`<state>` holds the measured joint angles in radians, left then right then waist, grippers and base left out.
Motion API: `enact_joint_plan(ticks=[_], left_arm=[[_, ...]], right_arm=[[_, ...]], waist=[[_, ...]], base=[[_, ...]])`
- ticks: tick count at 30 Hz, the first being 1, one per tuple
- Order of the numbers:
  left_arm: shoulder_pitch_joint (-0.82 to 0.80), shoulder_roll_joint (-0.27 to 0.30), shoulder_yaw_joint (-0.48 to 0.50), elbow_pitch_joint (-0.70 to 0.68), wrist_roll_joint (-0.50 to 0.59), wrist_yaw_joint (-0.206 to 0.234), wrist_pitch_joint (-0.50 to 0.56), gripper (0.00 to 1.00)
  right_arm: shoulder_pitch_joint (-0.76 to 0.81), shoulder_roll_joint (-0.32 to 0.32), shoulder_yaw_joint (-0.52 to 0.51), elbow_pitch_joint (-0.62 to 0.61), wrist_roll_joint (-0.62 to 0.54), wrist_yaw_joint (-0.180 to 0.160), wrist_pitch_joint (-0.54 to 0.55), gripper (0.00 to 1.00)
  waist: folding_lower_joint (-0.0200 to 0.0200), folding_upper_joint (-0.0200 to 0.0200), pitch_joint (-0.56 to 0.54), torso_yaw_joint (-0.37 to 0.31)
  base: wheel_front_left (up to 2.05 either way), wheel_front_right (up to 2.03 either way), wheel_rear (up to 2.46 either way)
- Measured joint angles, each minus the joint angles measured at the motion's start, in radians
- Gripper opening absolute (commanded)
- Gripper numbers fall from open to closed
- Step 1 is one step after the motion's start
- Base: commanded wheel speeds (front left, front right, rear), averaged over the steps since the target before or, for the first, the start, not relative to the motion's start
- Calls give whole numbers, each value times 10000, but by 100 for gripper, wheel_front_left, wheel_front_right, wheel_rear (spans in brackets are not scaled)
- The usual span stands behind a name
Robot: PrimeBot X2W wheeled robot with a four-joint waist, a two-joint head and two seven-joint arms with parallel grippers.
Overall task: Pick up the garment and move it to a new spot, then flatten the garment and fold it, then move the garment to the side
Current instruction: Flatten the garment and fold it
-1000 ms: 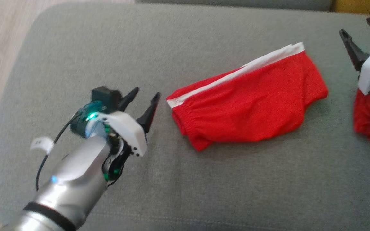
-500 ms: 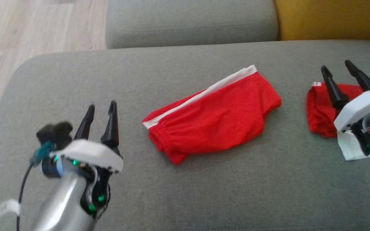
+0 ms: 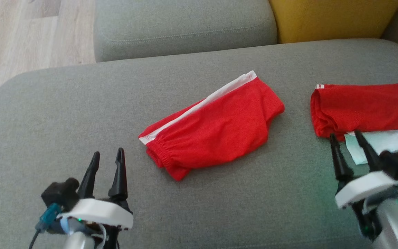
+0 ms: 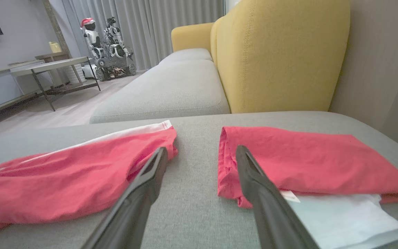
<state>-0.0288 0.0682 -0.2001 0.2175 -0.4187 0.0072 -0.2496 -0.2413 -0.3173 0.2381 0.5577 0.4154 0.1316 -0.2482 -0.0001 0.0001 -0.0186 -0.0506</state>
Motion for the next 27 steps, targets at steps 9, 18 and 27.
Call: enact_joint_plan(ticks=[9, 18, 27], left_arm=[[296, -155, 234, -184, 788, -439, 0, 100], [290, -163, 132, -314, 640, -410, 0, 100], [-80, -178, -291, -270, 635, -430, 0, 100]], right_arm=[[1422, 1164, -1277, -1110, -1685, 0, 148, 100], [1620, 1540, -1825, -1962, -2236, 0, 936, 100], [769, 2370, -2692, -1726, 102, 0, 2709, 100]], waist=[[0, 0, 133, 2], [0, 0, 300, 225], [0, 0, 1157, 835]], base=[[0, 0, 0], [0, 0, 0], [0, 0, 0]])
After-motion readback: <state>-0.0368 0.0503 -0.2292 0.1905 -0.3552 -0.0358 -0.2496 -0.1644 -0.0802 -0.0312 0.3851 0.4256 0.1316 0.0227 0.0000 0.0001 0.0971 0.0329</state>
